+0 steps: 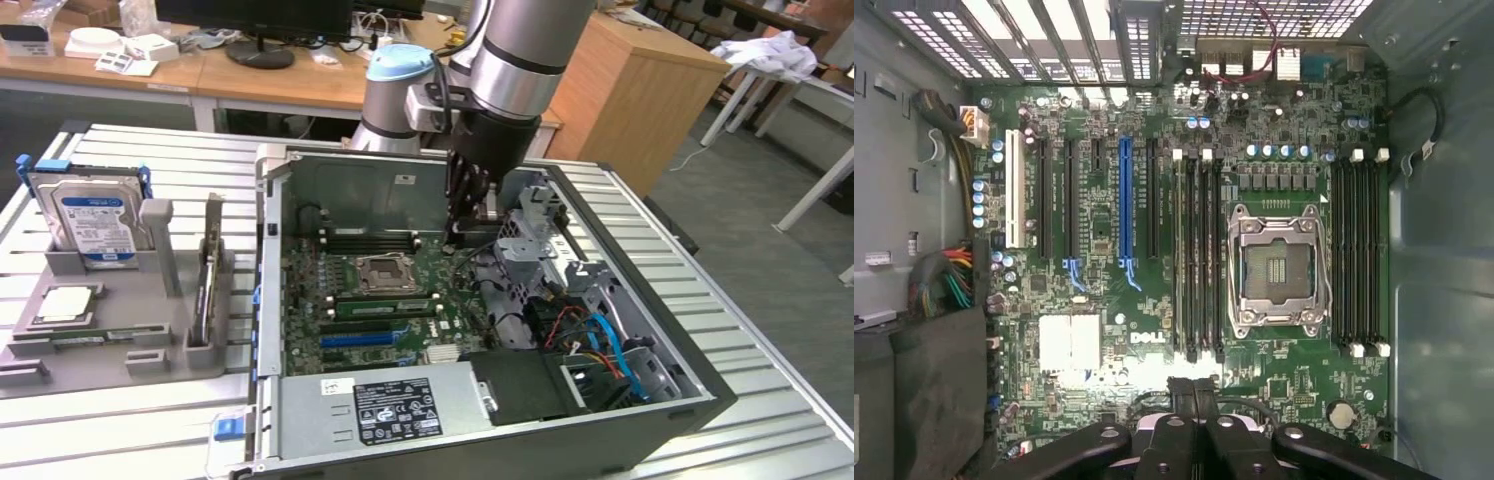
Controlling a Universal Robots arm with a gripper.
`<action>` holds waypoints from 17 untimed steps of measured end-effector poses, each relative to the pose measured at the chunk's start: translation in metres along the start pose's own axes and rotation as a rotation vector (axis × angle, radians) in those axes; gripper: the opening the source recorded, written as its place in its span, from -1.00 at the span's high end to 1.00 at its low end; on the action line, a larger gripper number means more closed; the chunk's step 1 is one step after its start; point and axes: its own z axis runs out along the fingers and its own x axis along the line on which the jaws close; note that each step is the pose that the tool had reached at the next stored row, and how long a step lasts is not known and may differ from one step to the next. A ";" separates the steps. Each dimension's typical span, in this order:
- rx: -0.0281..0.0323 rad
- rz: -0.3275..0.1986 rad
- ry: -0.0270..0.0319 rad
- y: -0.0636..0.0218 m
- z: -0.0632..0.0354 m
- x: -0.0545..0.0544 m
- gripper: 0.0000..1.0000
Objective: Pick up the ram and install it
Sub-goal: 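Press down the ram until it locks into place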
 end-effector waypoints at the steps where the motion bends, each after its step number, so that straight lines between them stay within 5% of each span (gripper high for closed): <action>1: 0.0001 0.000 -0.0003 0.0000 0.0004 0.000 0.79; 17: 0.0000 0.000 -0.0001 -0.0004 0.0228 0.001 0.79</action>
